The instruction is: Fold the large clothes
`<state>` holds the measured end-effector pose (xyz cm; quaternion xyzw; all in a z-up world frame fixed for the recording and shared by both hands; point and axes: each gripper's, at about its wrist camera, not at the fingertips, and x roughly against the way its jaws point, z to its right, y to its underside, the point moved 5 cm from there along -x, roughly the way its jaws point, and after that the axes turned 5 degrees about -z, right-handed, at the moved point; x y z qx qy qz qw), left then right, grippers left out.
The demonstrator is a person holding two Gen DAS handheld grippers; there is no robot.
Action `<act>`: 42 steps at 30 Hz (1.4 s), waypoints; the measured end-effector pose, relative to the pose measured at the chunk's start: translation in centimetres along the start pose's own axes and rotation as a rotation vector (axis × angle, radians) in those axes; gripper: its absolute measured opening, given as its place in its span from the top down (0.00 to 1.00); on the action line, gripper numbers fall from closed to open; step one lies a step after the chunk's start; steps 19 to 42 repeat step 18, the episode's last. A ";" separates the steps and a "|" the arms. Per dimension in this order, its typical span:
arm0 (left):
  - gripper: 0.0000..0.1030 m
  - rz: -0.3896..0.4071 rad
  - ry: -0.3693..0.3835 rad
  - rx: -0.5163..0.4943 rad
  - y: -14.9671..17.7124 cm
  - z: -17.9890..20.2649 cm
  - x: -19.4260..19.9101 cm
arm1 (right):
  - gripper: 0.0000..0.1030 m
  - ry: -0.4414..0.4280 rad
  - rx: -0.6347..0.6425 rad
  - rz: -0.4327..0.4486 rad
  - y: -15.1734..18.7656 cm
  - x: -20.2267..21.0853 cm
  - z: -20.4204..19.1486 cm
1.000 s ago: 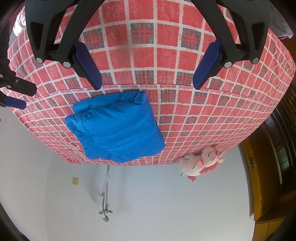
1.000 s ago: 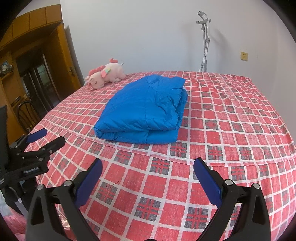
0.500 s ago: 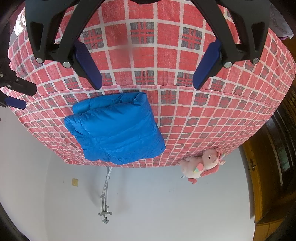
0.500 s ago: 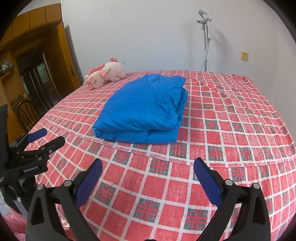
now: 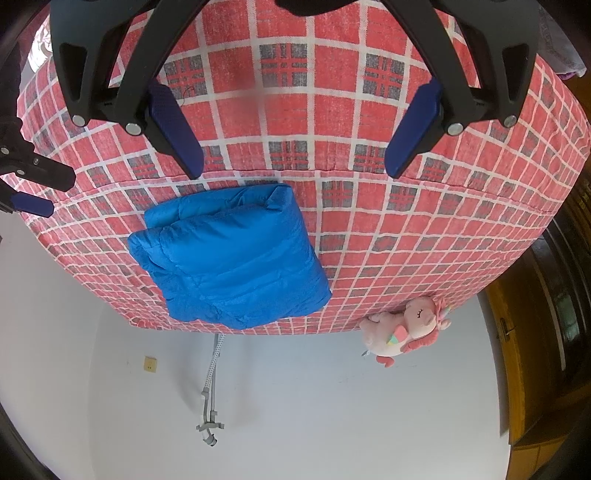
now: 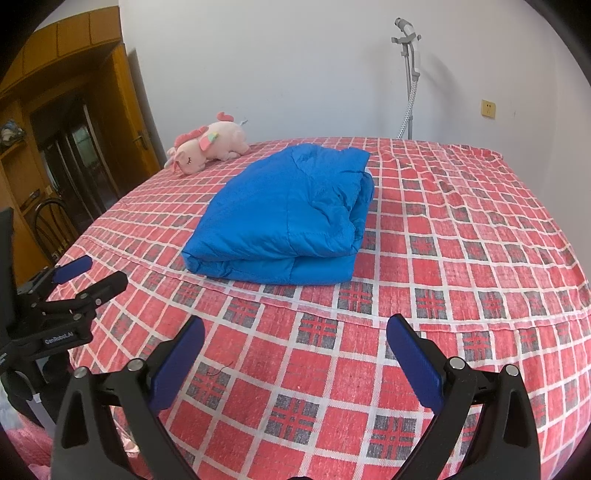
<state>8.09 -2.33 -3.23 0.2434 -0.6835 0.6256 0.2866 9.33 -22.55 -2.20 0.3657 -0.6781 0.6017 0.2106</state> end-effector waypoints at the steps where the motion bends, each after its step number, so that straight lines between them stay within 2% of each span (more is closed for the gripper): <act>1: 0.05 -0.001 0.004 0.001 0.0 0.0 0.0 | 0.04 -0.001 0.001 0.000 0.1 0.0 0.0; 42: 0.05 -0.011 0.014 -0.003 0.2 -0.1 -0.4 | 0.04 -0.001 -0.001 -0.009 0.0 -0.6 0.3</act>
